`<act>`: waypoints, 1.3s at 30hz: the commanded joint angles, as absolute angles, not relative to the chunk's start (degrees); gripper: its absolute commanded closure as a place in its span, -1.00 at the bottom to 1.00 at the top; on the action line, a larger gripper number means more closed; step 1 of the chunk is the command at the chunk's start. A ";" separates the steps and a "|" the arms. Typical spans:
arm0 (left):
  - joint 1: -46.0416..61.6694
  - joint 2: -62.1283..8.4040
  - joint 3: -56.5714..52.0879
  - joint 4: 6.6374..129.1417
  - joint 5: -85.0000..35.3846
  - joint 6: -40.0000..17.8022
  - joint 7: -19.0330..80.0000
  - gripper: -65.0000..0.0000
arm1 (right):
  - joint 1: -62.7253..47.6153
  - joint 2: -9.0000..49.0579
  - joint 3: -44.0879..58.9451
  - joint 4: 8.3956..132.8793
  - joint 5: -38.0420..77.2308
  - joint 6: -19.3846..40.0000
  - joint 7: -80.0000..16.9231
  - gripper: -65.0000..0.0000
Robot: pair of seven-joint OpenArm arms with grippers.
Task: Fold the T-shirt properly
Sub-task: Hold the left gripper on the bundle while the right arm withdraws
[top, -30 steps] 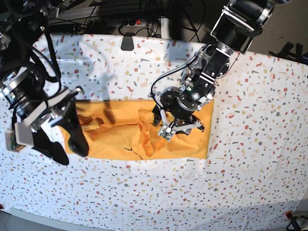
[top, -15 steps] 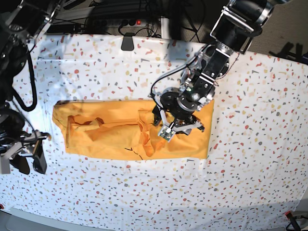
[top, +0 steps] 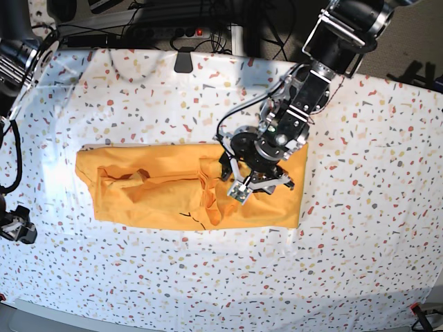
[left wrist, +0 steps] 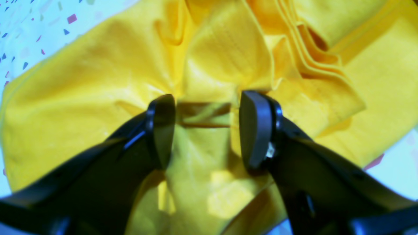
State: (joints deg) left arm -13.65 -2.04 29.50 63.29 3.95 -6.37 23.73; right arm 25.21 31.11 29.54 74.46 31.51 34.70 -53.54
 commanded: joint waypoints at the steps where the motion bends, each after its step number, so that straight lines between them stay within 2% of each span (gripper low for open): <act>1: -12.58 -3.51 29.30 61.60 7.38 -4.91 34.89 0.06 | 26.65 32.36 29.67 75.29 32.10 34.81 -52.29 0.05; 4: -12.53 -3.51 29.30 61.60 7.38 -4.91 35.20 0.06 | 26.52 32.25 29.67 75.29 32.08 34.87 -52.31 -0.42; 5: -12.53 -3.53 29.30 61.60 7.38 -4.91 35.38 0.06 | 26.52 32.23 29.67 75.29 32.10 34.85 -52.16 -0.47; 9: -12.53 -3.53 29.30 61.60 7.38 -4.91 35.59 0.06 | 27.00 32.27 29.67 75.31 32.12 34.68 -49.06 -0.47; 13: -12.53 -3.53 29.30 61.60 7.38 -4.91 35.59 0.06 | 28.53 32.03 29.67 75.29 32.10 34.72 -54.24 -0.46; 18: -12.53 -3.33 29.30 61.60 7.35 -4.93 35.88 0.06 | 28.88 31.92 29.61 72.73 29.06 34.72 -55.31 -0.46; 26: -12.78 -2.74 29.30 63.29 7.42 -4.93 38.46 0.06 | 31.83 31.92 29.61 51.79 31.62 34.76 -54.81 -0.46; 29: -12.73 -2.72 29.30 64.82 7.42 -4.93 39.27 0.06 | 34.17 31.90 29.61 42.52 32.16 39.24 -51.64 -0.46; 31: -12.71 -2.72 29.30 65.84 7.40 -4.91 39.68 0.06 | 34.89 31.90 29.61 38.37 32.86 40.00 -48.93 -0.46; 39: -12.73 -2.70 29.30 66.57 7.35 -4.93 39.64 0.06 | 34.89 28.27 29.61 36.29 32.14 40.00 -45.41 -0.45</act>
State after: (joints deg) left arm -13.50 -1.61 29.39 67.37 5.10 -5.50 31.92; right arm 33.15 27.35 29.56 35.35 30.81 39.07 -46.24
